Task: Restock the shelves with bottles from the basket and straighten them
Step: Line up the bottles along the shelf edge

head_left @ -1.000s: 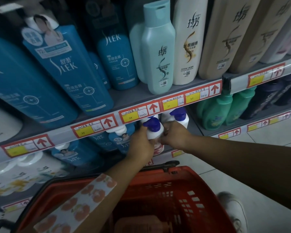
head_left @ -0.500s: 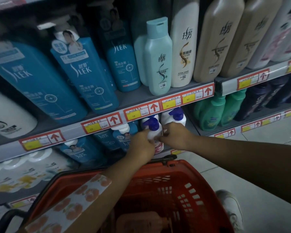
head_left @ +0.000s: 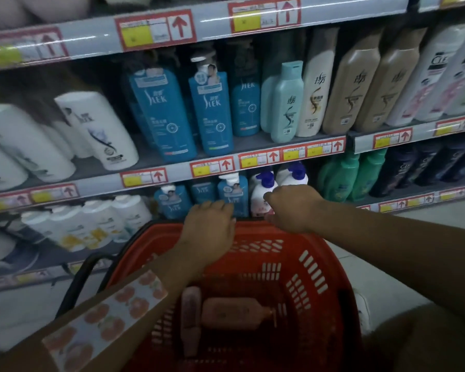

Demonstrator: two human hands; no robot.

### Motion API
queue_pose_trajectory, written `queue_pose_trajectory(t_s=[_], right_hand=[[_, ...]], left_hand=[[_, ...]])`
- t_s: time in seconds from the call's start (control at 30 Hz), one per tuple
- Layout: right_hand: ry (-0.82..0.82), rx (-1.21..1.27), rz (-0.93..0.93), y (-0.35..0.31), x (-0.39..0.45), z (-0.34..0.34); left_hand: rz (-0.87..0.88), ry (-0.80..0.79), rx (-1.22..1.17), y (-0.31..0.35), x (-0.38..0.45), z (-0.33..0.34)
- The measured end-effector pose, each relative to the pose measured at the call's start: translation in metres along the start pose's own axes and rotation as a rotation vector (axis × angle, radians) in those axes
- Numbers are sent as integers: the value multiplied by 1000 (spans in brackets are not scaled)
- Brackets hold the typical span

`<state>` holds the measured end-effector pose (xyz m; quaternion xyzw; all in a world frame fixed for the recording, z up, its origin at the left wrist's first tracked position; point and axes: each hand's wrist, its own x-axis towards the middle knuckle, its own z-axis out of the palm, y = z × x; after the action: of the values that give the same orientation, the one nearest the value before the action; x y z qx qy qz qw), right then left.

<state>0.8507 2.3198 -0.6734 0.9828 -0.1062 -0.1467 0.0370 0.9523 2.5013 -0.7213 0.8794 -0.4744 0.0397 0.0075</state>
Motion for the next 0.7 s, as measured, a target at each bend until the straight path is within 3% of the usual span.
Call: queue_pose_trajectory(t_s=[0.3,0.5,0.7], right_hand=[[-144,-68,-151,-88,-88,-15],[-293,4,-248,-109,-125,13],[-388,124,-168,-110,-100,72]], left_hand=[[-1,-75,98,-9,-112,-9],[17,-461,186,-19,-154,54],[74,-512,190,-12,-146,85]])
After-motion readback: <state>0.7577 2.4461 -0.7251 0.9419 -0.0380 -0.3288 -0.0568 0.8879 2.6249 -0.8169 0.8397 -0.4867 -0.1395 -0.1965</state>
